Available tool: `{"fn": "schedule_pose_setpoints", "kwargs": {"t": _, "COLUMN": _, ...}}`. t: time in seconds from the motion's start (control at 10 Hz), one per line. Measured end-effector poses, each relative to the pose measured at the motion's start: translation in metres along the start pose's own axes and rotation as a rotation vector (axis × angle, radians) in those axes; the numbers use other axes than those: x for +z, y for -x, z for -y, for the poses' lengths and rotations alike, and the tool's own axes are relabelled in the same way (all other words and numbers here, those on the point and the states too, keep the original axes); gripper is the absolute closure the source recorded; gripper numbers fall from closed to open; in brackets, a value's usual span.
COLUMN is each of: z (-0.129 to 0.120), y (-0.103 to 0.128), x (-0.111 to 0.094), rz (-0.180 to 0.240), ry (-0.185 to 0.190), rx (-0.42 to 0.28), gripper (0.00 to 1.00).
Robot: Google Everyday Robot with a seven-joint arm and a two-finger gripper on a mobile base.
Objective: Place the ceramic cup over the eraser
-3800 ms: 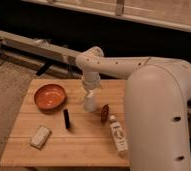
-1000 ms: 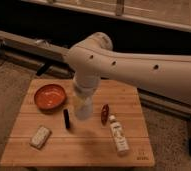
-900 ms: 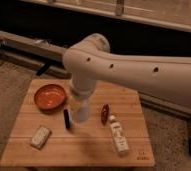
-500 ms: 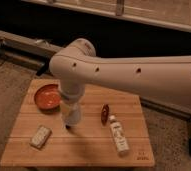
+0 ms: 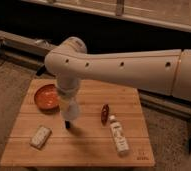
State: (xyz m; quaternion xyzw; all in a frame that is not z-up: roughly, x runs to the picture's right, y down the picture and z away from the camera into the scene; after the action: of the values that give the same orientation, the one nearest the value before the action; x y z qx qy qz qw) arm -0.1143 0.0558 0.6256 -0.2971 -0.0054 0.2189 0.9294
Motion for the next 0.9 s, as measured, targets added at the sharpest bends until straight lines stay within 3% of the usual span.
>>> {"fn": "schedule_pose_setpoints", "kwargs": {"t": 0.5, "z": 0.007, "y": 0.008, "x": 0.029, "rz": -0.04, "ry": -0.006, "rx": -0.003, "gripper": 1.0}}
{"fn": "schedule_pose_setpoints", "kwargs": {"t": 0.9, "z": 0.009, "y": 0.014, "x": 0.047, "rz": -0.04, "ry": 0.002, "rx": 0.001, "gripper": 1.0}}
